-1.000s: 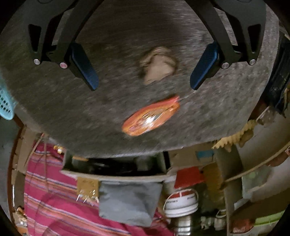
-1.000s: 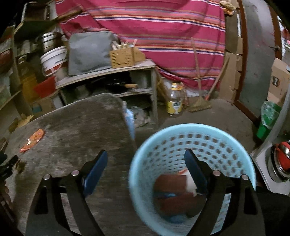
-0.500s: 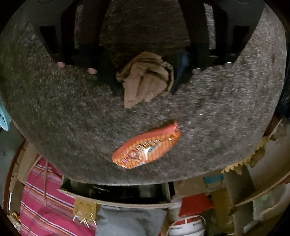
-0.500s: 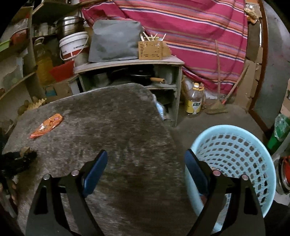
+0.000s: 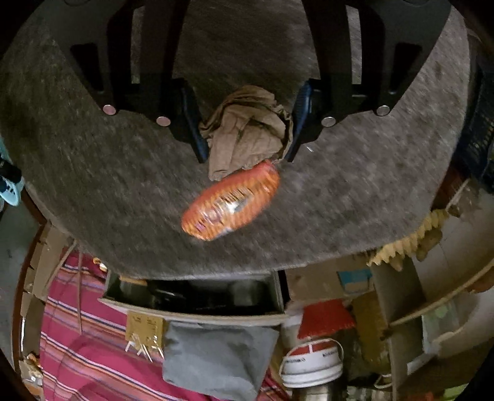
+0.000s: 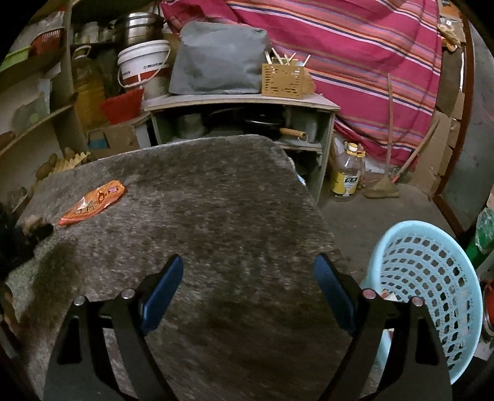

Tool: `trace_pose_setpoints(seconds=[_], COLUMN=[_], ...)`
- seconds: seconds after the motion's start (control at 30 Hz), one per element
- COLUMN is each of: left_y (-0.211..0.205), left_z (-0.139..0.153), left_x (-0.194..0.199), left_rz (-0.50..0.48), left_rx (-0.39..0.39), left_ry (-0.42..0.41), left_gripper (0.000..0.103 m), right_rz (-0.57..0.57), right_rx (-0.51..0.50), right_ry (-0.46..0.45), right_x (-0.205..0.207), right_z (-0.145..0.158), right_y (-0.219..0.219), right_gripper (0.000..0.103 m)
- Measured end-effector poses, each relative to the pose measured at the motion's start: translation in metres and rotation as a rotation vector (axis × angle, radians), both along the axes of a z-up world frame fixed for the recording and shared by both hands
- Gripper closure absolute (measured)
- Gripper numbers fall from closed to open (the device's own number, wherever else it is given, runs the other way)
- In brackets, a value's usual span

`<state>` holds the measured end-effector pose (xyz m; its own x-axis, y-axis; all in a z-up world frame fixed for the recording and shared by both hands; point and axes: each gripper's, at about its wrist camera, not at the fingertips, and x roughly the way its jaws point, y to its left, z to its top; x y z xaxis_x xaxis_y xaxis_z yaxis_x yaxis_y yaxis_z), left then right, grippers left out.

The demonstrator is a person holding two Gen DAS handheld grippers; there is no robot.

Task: Collect trash
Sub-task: 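Grasp the orange snack wrapper with the right tool while the left holds the paper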

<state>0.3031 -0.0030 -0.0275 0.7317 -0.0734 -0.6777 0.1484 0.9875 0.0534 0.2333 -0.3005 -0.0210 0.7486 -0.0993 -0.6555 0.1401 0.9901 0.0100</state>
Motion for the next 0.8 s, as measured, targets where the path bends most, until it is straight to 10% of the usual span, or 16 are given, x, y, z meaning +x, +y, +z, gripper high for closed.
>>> trace_pose_setpoints(seconds=[0.8], left_y=[0.112], left_z=[-0.011], left_x=[0.009], left_rz=[0.226], left_rx=[-0.001], left_ry=[-0.038], left_gripper=[0.054], right_rz=[-0.065], right_rx=[0.064], right_ry=[0.116], right_x=[0.011], right_z=[-0.028], right_y=[0.098], right_gripper=[0.018])
